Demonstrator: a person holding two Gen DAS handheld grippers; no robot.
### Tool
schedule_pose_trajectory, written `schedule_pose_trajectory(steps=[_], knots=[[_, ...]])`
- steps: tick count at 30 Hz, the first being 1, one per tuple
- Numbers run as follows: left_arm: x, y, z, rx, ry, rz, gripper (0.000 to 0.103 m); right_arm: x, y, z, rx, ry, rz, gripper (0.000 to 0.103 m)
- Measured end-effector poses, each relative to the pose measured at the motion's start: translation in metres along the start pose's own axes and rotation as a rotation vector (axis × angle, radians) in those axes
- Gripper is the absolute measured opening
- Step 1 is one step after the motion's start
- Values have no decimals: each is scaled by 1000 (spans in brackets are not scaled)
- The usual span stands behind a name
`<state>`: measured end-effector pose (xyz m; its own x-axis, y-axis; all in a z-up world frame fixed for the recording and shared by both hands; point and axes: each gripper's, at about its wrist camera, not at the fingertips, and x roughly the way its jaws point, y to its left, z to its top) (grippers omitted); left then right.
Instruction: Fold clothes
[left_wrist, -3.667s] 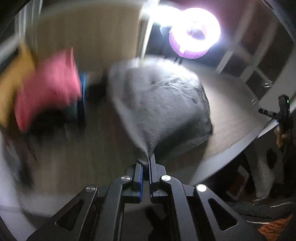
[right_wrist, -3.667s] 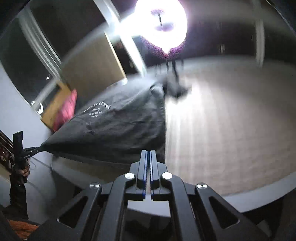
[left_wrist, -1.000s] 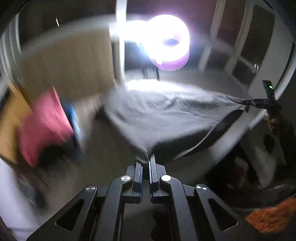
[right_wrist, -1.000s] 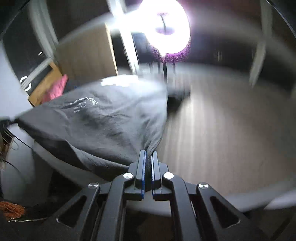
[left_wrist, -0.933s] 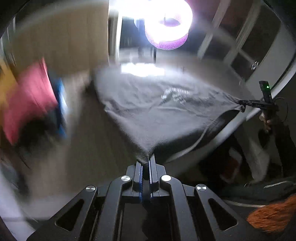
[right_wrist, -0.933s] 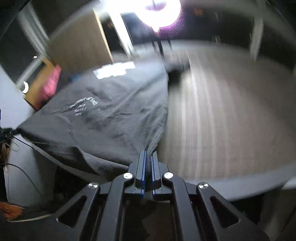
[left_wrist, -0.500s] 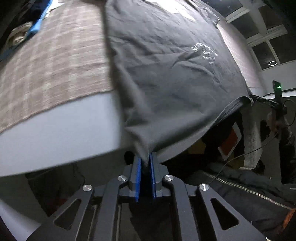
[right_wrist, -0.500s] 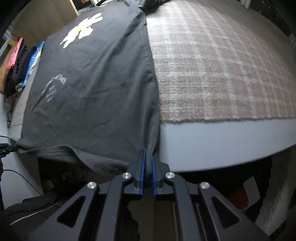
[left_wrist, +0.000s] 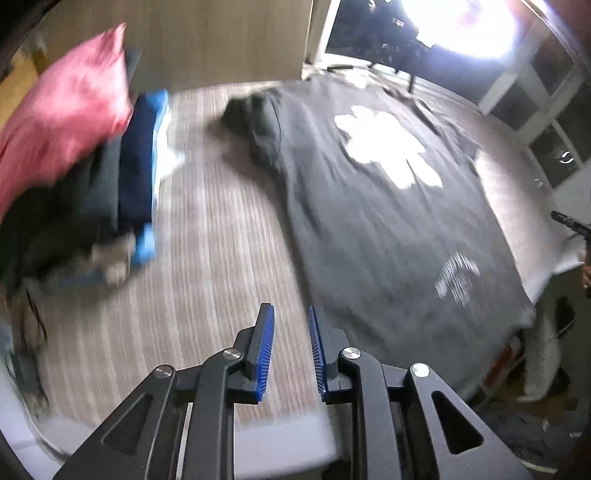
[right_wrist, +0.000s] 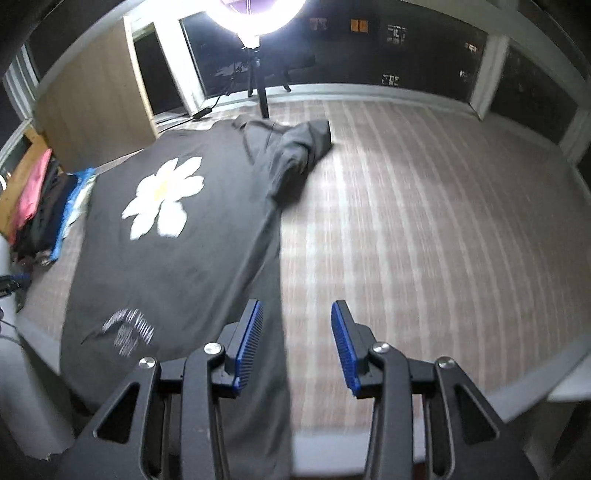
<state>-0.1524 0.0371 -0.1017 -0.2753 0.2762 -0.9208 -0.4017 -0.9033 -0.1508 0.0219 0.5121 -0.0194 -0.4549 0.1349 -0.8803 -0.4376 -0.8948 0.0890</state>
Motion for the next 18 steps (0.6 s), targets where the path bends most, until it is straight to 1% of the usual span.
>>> schedule_pose_trajectory(steps=[3, 6, 9, 11, 14, 15, 17, 18], knots=[[15, 3, 32, -51, -11, -15, 19, 26, -9, 38, -10, -5, 24, 38], [35, 2, 54, -78, 11, 29, 21, 51, -13, 72, -32, -6, 46, 38], [50, 3, 67, -106, 33, 50, 21, 81, -14, 90, -58, 20, 35, 38], [56, 6, 74, -122, 30, 58, 22, 100, -15, 102, -84, 39, 25, 38], [63, 14, 83, -157, 32, 62, 28, 124, -17, 119, -82, 55, 22, 38], [67, 17, 86, -166, 35, 59, 28, 130, -17, 122, -85, 51, 24, 38], [76, 24, 91, -179, 39, 53, 28, 140, -18, 128, -91, 44, 28, 41], [80, 27, 94, -183, 39, 53, 28, 144, -19, 130, -98, 39, 36, 44]])
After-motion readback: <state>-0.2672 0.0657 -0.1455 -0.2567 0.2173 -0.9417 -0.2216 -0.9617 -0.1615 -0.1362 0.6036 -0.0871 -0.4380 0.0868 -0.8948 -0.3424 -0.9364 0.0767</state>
